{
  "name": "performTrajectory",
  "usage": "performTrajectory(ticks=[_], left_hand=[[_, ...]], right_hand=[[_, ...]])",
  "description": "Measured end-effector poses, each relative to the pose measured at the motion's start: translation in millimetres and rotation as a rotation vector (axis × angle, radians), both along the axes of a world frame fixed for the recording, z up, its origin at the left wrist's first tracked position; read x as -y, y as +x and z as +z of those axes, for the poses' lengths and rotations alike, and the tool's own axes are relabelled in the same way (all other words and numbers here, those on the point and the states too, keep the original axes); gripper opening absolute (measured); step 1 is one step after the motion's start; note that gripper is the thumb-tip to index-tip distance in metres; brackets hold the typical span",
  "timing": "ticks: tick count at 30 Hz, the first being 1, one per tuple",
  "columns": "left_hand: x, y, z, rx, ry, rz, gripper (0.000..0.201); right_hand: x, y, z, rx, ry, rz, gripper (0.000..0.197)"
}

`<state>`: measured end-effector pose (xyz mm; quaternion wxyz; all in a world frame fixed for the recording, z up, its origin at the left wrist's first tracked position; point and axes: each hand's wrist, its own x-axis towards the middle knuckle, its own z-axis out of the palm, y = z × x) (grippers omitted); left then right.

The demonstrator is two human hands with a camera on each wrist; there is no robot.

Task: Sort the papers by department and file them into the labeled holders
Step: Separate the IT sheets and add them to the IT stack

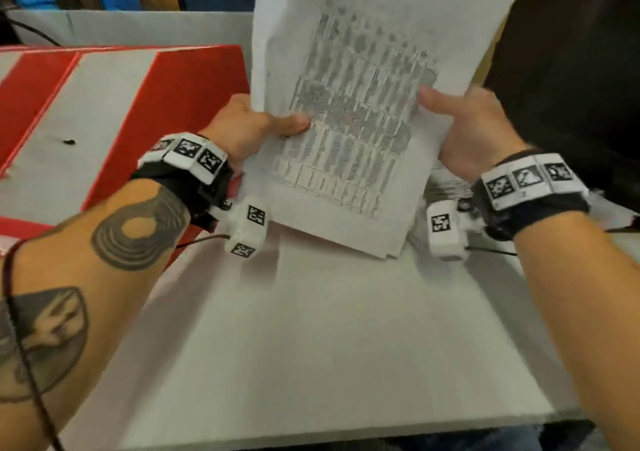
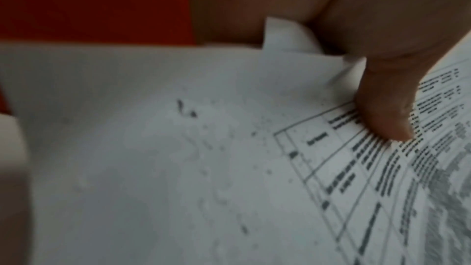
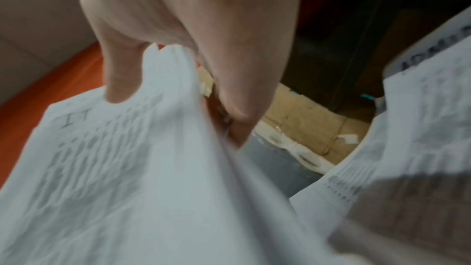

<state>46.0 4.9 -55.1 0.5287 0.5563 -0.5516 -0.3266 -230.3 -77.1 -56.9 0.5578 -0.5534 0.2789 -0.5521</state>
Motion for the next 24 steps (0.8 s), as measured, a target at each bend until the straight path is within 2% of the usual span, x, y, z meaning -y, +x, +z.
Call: performTrajectory(ticks=[2,4,6,8,12,14,17,20,24], left_hand=[[3,-7,-4,0.106,-0.021,0.026,0.021],[7,-7,-3,0.21,-0.044,0.027,0.033],[8,-4,6,0.149,-0.103,0.058,0.042],[8,0,18,0.064,-0.181,0.095,0.039],[12,1,24,0.096,-0.328,0.134,0.034],[14,3,15,0.091,-0.35,0.161,0.031],[15,12,2,-0.07,-0.359,0.157,0.037],[19,11,-4,-0.116,-0.378,0.141,0.035],[28,-7,5,-0.026,-0.453,0.209,0.03]], right_hand=[[5,17,3,0.042,-0.078,-0.205,0.041],[9,24,4,-0.024,-0.136,-0.397,0.04],[13,27,1,-0.105,-0.197,-0.458,0.036],[11,32,5,-0.159,-0.273,-0.485,0.037],[8,45,17,-0.258,-0.42,-0.431,0.046],[7,47,16,-0.281,-0.383,-0.31,0.044],[5,46,11,-0.282,-0.288,-0.185,0.035],[3,49,10,-0.238,-0.238,-0.165,0.03],[4,64,16,-0.146,-0.2,-0.233,0.024]])
